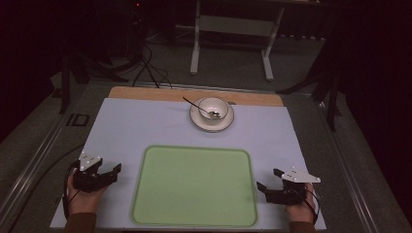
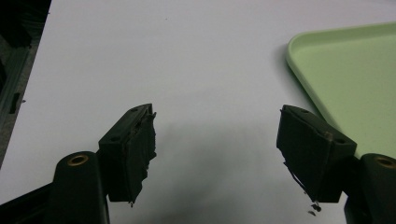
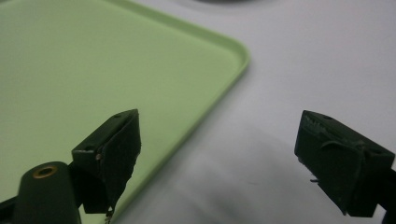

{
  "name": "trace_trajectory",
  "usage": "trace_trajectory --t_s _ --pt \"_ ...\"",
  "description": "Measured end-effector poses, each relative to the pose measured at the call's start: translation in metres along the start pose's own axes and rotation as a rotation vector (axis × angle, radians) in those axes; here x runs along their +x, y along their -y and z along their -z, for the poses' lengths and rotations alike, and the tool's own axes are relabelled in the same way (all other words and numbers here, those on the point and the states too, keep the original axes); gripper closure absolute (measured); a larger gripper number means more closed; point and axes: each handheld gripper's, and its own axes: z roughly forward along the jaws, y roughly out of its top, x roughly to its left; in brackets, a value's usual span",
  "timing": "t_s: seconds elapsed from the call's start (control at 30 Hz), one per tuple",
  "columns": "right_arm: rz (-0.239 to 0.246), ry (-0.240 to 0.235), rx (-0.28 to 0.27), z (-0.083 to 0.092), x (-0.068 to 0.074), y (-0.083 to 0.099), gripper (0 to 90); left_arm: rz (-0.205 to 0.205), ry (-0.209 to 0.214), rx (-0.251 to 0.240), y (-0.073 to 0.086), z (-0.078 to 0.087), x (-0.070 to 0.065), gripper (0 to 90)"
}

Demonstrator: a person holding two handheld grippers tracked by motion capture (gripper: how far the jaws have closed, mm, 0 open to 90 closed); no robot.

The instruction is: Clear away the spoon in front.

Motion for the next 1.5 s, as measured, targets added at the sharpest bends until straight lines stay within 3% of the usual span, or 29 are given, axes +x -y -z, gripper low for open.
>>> trace_trajectory --t_s 0.1,0.23,0.67,0.87,1.17,1.3,1.5 --pt "0.012 -0.015 0.012 -0.002 0.0 -0.001 14.3 -0.004 0.003 0.0 0.0 -0.001 -0.001 28.3" --pt "0.031 -0.025 -0.011 0.001 0.002 -0.002 14.3 -0.017 0.005 0.002 0.0 -0.001 -0.003 28.3" --pt "0.012 0.014 -0.058 0.003 0.001 -0.002 14.3 0.01 0.039 -0.043 -0.004 0.006 -0.01 29.0" --pt "0.008 0.034 -0.08 0.006 0.001 -0.003 14.3 0.01 0.049 -0.079 -0.014 0.015 -0.014 29.2" --pt "0.025 0.038 -0.073 0.006 0.001 -0.003 14.2 -0.026 0.066 -0.102 -0.033 0.018 -0.025 29.5" --pt "0.042 0.039 -0.075 0.007 0.003 -0.003 14.2 -0.047 0.085 -0.124 -0.043 0.018 -0.031 29.2" --pt "0.062 0.048 -0.067 0.006 0.004 -0.004 14.0 -0.042 0.095 -0.14 -0.056 0.011 -0.038 29.2"
